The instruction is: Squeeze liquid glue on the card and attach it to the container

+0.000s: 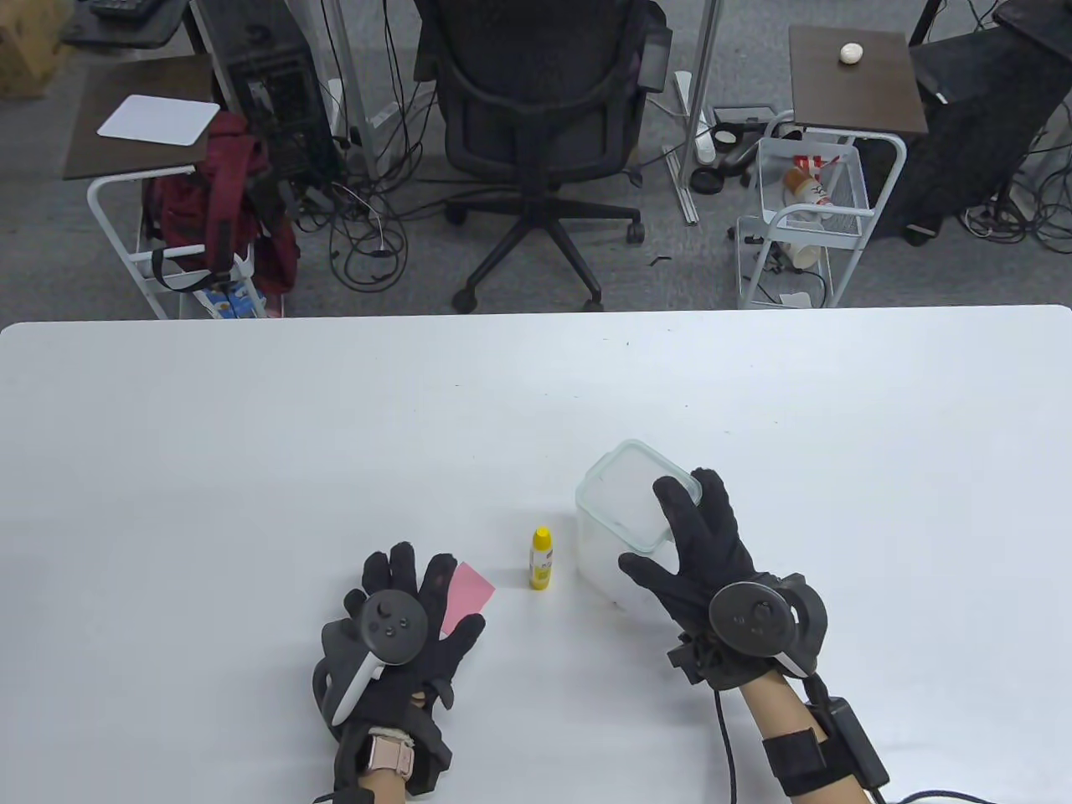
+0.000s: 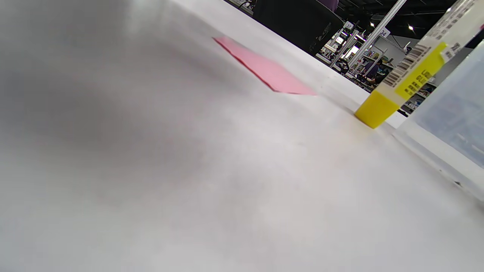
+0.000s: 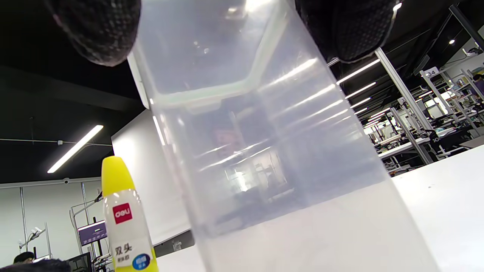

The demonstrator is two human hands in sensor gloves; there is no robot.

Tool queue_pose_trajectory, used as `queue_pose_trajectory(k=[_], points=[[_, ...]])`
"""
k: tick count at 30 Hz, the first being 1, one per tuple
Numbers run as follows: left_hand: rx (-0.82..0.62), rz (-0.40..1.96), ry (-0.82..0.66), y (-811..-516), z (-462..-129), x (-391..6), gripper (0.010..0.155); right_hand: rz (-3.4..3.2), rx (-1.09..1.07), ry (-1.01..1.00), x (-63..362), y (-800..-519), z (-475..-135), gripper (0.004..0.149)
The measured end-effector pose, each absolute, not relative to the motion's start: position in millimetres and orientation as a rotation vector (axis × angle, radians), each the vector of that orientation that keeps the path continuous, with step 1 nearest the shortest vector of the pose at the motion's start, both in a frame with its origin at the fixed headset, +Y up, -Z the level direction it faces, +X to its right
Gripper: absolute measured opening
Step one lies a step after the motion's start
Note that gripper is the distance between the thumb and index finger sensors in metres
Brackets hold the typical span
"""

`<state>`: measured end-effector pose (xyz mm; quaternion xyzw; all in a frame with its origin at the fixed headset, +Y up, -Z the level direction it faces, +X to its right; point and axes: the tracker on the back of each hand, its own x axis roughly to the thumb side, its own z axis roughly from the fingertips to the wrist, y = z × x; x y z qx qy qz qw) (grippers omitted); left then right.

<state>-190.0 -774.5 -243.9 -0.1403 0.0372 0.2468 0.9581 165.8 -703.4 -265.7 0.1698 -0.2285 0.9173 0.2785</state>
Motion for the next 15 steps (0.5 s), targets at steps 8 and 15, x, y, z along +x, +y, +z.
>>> queue_pose_trajectory(k=[8, 15], points=[[-0.292, 0.502, 0.081, -773, -243, -190, 0.084, 2.504, 0.531, -0.542, 170, -705, -260, 0.091], [-0.293, 0.513, 0.082, -774, -244, -190, 0.084, 2.426, 0.429, -0.795, 206, -705, -235, 0.069]])
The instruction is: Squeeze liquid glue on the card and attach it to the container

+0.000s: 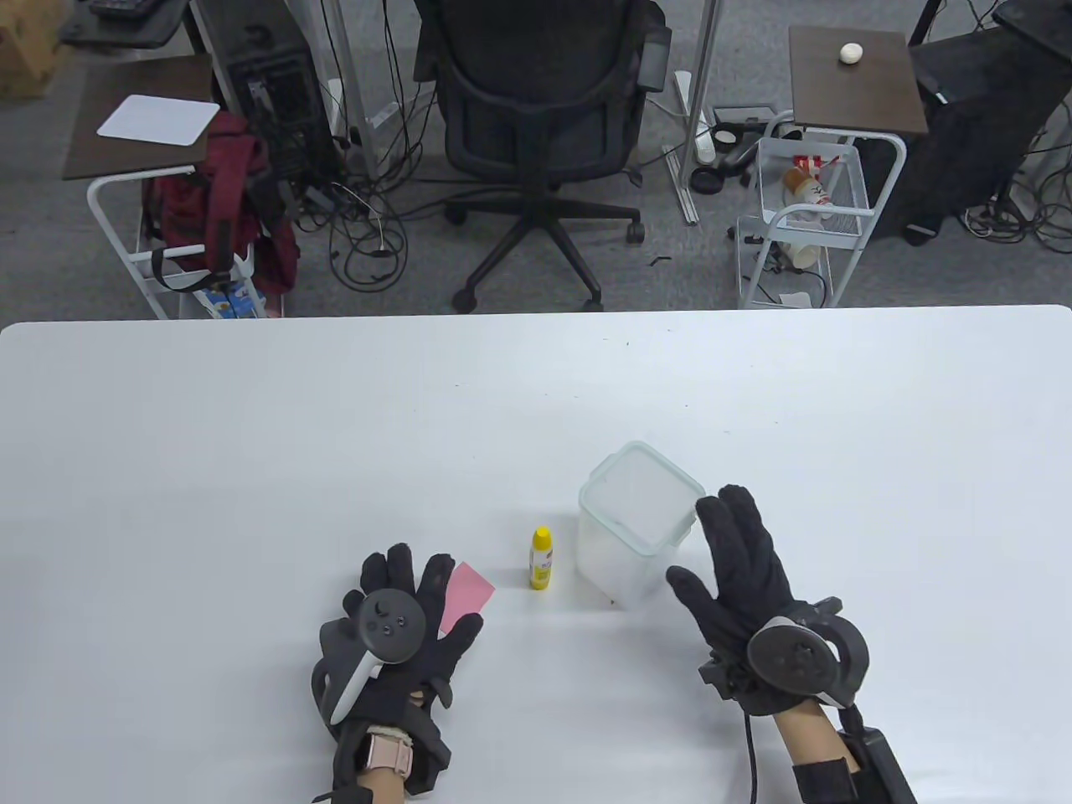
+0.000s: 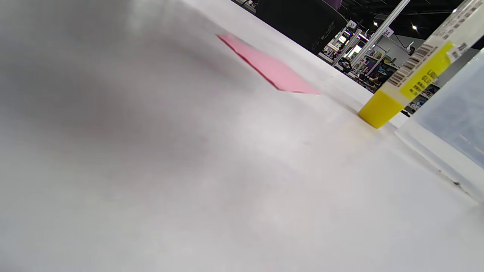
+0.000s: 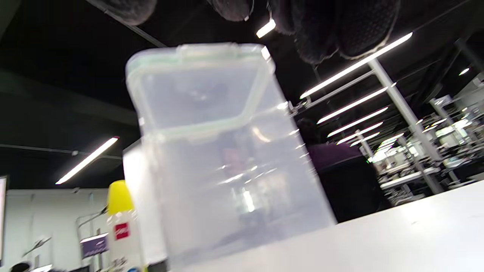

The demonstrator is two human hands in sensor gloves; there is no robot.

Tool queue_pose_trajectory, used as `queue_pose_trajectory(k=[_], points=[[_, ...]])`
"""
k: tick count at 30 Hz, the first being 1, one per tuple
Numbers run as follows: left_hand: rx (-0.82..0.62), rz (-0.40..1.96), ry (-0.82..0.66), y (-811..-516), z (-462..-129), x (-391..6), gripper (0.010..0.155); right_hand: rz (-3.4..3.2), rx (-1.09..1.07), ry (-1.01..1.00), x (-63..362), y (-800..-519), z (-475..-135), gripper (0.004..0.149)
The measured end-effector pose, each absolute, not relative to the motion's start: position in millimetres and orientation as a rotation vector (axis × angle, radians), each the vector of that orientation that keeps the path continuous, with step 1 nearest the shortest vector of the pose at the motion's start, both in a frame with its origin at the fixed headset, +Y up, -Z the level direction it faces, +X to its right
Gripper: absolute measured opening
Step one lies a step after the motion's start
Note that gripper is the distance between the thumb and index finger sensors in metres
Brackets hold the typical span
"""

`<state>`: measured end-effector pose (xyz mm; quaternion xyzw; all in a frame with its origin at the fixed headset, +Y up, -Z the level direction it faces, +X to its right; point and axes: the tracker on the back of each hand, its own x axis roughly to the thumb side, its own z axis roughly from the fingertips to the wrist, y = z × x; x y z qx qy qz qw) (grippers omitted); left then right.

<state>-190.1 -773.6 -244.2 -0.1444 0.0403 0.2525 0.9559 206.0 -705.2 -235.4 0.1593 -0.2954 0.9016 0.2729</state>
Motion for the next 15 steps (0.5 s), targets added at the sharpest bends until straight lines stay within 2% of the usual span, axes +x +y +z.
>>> queue_pose_trajectory(k=[2, 4, 9, 15], points=[[-0.3, 0.522, 0.08, -774, -244, -189, 0.084, 2.408, 0.315, -0.797, 218, -711, -233, 0.052], [-0.31, 0.545, 0.075, -776, -242, -187, 0.083, 2.398, 0.234, -0.729, 228, -722, -234, 0.045], [-0.288, 0.562, 0.084, -774, -237, -189, 0.084, 2.384, 0.114, -0.583, 238, -744, -236, 0.042], [-0.235, 0.66, 0.06, -767, -238, -189, 0.086, 2.337, 0.051, -0.567, 245, -747, -235, 0.042]])
